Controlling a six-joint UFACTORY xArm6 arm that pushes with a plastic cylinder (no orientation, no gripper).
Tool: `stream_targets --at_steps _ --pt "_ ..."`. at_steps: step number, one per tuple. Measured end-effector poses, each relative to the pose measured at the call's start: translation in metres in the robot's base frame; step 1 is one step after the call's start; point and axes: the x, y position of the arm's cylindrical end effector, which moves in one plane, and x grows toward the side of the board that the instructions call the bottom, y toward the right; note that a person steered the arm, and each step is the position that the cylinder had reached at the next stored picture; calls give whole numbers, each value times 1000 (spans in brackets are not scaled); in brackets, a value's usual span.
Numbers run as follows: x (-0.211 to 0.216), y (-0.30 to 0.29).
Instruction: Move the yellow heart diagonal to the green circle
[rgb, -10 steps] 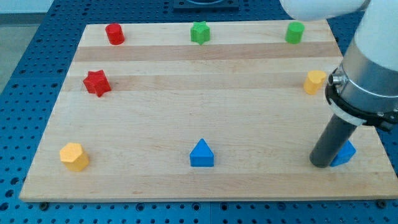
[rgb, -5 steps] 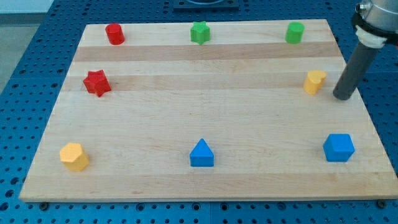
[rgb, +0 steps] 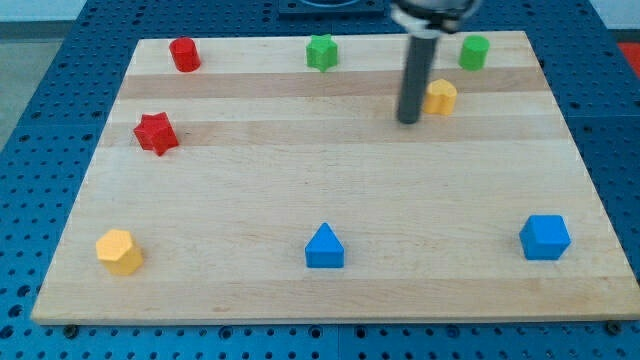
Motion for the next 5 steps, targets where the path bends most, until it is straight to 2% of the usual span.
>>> stream_targets --at_steps 2,4,5 --pt "28 -127" --pt "90 -238" --pt "90 -292"
